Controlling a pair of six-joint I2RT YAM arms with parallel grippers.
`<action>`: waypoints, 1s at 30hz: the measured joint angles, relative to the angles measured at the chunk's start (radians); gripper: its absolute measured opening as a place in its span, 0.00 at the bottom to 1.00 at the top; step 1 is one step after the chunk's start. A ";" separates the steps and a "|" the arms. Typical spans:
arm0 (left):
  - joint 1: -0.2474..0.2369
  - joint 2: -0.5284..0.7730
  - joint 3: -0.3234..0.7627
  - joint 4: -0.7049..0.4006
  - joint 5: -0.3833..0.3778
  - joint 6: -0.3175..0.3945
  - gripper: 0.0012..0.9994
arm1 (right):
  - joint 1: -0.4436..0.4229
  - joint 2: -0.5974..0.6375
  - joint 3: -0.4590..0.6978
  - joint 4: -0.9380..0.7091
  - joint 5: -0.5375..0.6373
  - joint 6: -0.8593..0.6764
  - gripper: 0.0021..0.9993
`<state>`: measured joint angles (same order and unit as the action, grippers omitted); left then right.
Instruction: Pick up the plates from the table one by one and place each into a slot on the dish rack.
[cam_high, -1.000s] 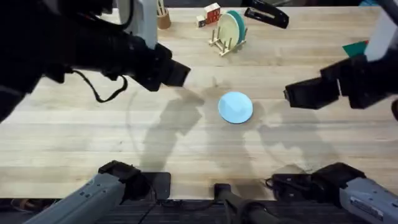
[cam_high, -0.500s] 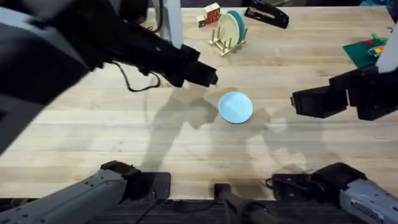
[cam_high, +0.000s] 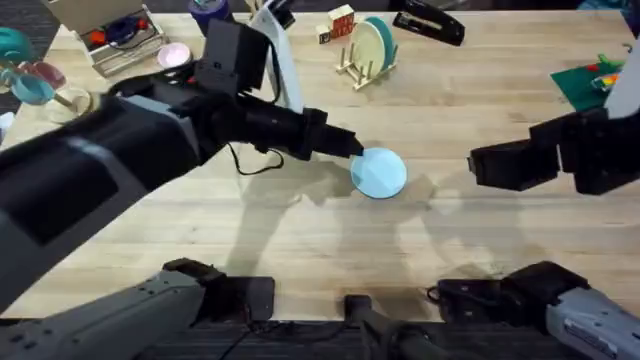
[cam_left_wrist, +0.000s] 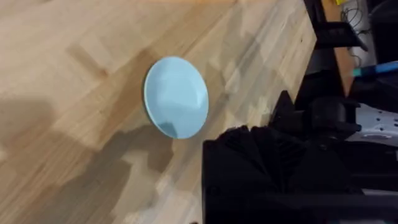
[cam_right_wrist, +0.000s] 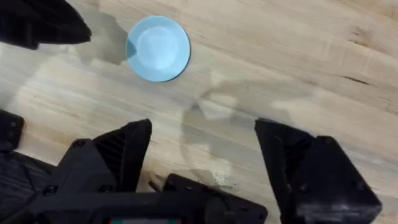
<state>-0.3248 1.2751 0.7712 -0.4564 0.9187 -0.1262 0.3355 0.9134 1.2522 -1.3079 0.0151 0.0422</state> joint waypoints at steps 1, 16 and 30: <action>0.000 0.013 -0.001 0.001 0.004 -0.007 0.04 | 0.000 0.000 0.000 0.000 0.000 0.000 1.00; -0.072 0.208 -0.001 0.145 0.015 -0.058 0.04 | 0.000 0.000 0.000 -0.003 0.000 0.000 1.00; -0.073 0.393 -0.001 0.256 0.055 -0.066 0.04 | 0.000 0.000 0.000 -0.003 0.000 0.003 1.00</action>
<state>-0.3977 1.6686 0.7700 -0.2005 0.9733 -0.1923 0.3355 0.9134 1.2518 -1.3106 0.0152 0.0454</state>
